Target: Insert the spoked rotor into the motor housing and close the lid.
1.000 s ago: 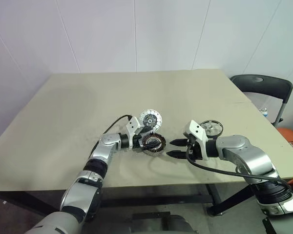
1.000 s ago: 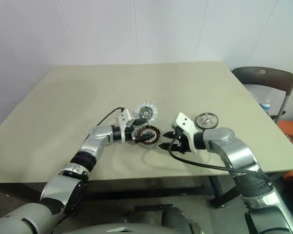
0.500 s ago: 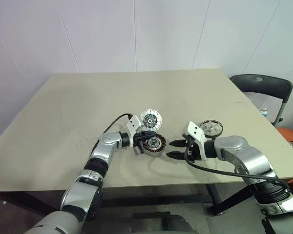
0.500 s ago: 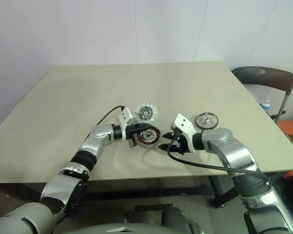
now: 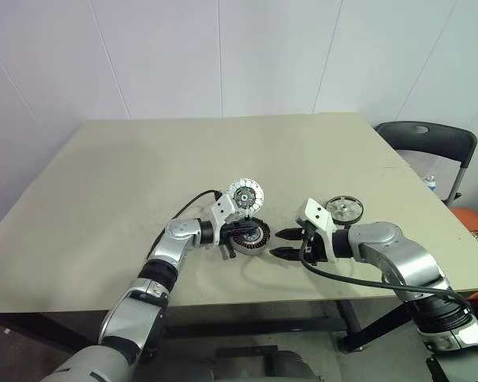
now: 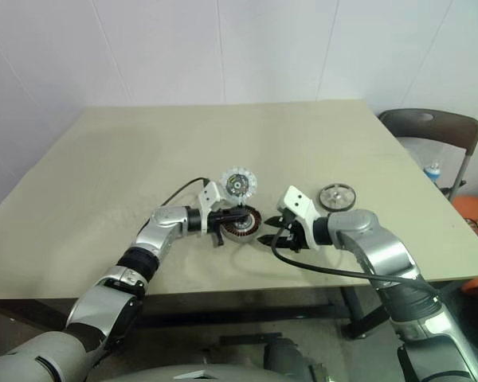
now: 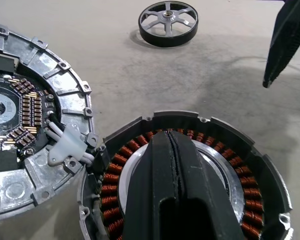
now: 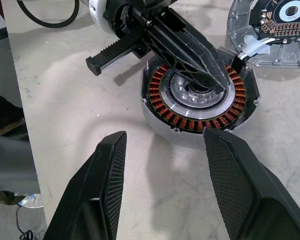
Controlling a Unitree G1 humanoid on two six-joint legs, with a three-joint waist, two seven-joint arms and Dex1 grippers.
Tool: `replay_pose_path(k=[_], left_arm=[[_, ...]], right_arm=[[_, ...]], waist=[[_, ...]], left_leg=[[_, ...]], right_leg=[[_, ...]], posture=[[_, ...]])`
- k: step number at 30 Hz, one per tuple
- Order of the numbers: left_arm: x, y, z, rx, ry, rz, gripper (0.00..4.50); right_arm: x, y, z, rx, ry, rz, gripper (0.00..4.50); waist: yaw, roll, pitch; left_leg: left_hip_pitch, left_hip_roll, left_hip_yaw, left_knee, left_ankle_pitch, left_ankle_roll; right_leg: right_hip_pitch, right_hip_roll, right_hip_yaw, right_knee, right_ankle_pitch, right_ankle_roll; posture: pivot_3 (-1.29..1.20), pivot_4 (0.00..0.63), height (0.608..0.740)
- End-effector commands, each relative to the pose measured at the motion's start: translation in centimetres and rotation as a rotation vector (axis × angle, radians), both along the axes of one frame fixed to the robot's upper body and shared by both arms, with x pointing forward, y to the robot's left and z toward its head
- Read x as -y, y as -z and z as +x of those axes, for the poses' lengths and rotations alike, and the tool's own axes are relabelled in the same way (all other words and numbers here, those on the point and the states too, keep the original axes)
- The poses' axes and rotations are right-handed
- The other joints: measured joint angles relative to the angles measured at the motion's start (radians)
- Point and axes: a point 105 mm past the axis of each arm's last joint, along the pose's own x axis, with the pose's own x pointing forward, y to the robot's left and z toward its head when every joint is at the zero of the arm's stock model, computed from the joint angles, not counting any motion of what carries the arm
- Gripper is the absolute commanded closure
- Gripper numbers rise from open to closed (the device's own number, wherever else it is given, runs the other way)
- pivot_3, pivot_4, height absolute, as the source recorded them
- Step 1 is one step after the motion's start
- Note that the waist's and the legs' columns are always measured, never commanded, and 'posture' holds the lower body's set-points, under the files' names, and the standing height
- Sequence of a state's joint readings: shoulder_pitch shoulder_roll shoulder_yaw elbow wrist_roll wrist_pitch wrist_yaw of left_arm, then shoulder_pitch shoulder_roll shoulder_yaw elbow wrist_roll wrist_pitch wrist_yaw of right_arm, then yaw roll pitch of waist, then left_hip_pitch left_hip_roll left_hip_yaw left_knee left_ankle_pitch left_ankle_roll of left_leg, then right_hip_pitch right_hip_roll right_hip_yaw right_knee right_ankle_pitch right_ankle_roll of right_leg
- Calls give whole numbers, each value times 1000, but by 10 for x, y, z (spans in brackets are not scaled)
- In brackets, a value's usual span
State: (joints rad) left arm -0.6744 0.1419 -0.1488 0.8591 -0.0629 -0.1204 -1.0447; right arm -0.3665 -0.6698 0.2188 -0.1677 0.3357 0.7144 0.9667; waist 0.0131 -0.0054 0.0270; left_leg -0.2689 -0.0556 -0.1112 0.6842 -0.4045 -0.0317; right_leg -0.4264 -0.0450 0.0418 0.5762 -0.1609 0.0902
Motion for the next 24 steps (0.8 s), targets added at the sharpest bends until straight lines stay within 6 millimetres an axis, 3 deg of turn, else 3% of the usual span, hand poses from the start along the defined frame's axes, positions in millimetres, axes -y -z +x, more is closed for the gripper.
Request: replay_pose_path(k=[1, 17, 22, 24], left_arm=[[-2, 3, -2, 7, 25, 48, 4461], [-14, -2, 6, 56, 9, 118, 4461], [-9, -30, 19, 97, -68, -31, 4461], [-6, -31, 18, 86, -59, -42, 4461]], right_arm=[[-4, -10, 3, 48, -8, 13, 1936], [-5, -9, 6, 50, -10, 7, 1936], [-6, -8, 6, 46, -10, 8, 1936], [-6, -7, 6, 45, -10, 7, 1936]], waist=[[0, 0, 0], [0, 0, 0], [0, 0, 0], [0, 0, 0]], left_leg=[[0, 0, 0, 0, 0, 0], [0, 0, 0, 0, 0, 0], [0, 0, 0, 0, 0, 0], [0, 0, 0, 0, 0, 0]], right_leg=[[0, 0, 0, 0, 0, 0], [1, 0, 0, 0, 0, 0], [0, 0, 0, 0, 0, 0], [0, 0, 0, 0, 0, 0]], posture=[[0, 0, 740], [0, 0, 740], [0, 0, 740], [0, 0, 740]])
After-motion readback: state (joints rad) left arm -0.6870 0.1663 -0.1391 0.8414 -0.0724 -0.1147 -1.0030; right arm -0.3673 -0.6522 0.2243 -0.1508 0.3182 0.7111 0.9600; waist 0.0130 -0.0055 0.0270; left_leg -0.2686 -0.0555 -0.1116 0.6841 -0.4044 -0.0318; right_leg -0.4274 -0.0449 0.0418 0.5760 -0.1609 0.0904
